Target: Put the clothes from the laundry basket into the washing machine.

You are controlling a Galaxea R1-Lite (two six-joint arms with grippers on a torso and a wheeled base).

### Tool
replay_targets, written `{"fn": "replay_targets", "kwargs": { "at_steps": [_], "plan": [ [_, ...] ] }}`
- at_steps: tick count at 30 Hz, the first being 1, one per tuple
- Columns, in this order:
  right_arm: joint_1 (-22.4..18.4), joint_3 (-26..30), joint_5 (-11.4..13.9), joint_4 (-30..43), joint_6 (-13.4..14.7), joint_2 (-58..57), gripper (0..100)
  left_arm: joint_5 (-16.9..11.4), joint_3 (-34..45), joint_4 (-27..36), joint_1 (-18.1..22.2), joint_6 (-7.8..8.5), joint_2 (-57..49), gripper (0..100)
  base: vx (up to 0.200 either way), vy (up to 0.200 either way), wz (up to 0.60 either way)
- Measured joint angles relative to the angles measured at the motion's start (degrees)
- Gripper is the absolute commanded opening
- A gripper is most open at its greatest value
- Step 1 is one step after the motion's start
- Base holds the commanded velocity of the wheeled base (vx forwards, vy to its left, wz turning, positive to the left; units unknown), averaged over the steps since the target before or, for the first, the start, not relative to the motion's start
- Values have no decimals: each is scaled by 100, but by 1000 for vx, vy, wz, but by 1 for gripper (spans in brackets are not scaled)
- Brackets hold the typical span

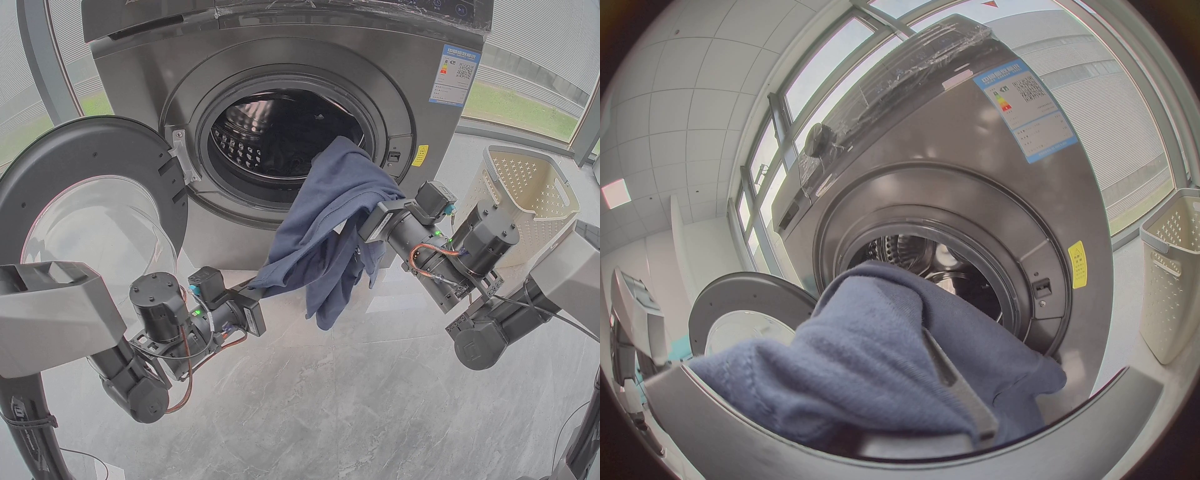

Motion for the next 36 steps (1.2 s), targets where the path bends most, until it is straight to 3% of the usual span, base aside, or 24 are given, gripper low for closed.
{"fn": "replay_targets", "kwargs": {
  "at_steps": [3,4,21,27,36],
  "plan": [
    [49,-63,-13,0,0,-10,0,-2,-129,0,-40,-13,188,0,0,0,0],
    [57,-74,-13,0,0,-10,0,-7,-149,0,-44,-13,224,100,0,0,0],
    [44,-324,-51,-2,1,169,0,-77,584,9,-466,-2,-166,100,0,0,0],
    [22,-422,-62,-2,9,340,0,-517,755,4,-719,-10,-768,100,0,0,0],
    [101,-501,-95,17,6,436,0,-545,297,6,-877,-21,-689,100,0,0,0]
  ]
}}
